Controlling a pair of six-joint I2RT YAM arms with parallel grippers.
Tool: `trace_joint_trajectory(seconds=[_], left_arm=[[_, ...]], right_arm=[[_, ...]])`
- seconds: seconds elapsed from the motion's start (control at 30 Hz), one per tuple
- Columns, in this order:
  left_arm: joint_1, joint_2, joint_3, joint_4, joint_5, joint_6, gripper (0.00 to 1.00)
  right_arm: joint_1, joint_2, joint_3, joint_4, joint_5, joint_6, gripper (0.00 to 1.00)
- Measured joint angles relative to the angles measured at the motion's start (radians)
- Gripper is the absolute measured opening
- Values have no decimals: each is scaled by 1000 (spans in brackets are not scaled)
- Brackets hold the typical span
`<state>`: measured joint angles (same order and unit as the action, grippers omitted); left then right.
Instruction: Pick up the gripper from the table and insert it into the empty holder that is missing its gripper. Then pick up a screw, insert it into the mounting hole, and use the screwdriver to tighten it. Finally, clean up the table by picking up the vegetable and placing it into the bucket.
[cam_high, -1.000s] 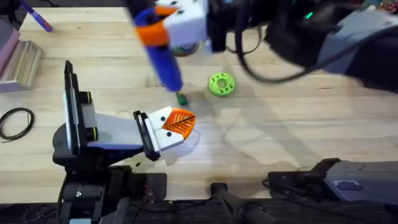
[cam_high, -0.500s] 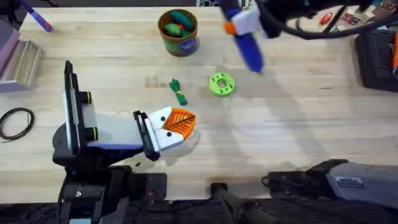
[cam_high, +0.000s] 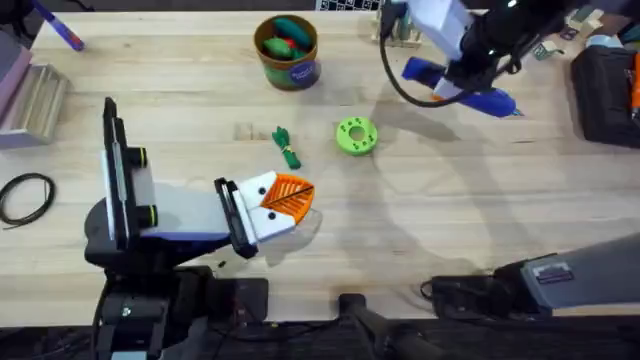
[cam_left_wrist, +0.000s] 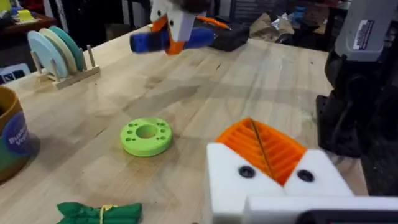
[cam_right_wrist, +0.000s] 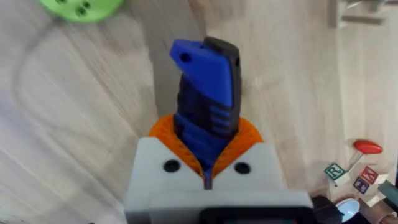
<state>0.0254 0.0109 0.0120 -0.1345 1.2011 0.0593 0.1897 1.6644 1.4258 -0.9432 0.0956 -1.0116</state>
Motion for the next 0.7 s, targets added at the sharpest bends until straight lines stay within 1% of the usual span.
trace_joint_trajectory(seconds=[0.1, 0.2, 0.33, 0.53, 0.7], left_arm=[[0, 0, 0, 0, 0, 5, 8], [0, 0, 0, 0, 0, 9, 8], [0, 0, 0, 0, 0, 12, 8], [0, 0, 0, 0, 0, 12, 8], [0, 0, 0, 0, 0, 12, 8]], right_arm=[[-25, 79, 0, 21, 24, -31, 24], [-45, 161, 0, 77, 39, -41, 24], [-51, 233, 0, 87, 46, -45, 24], [-49, 255, 0, 87, 45, -45, 24], [-49, 256, 0, 83, 9, -45, 24]])
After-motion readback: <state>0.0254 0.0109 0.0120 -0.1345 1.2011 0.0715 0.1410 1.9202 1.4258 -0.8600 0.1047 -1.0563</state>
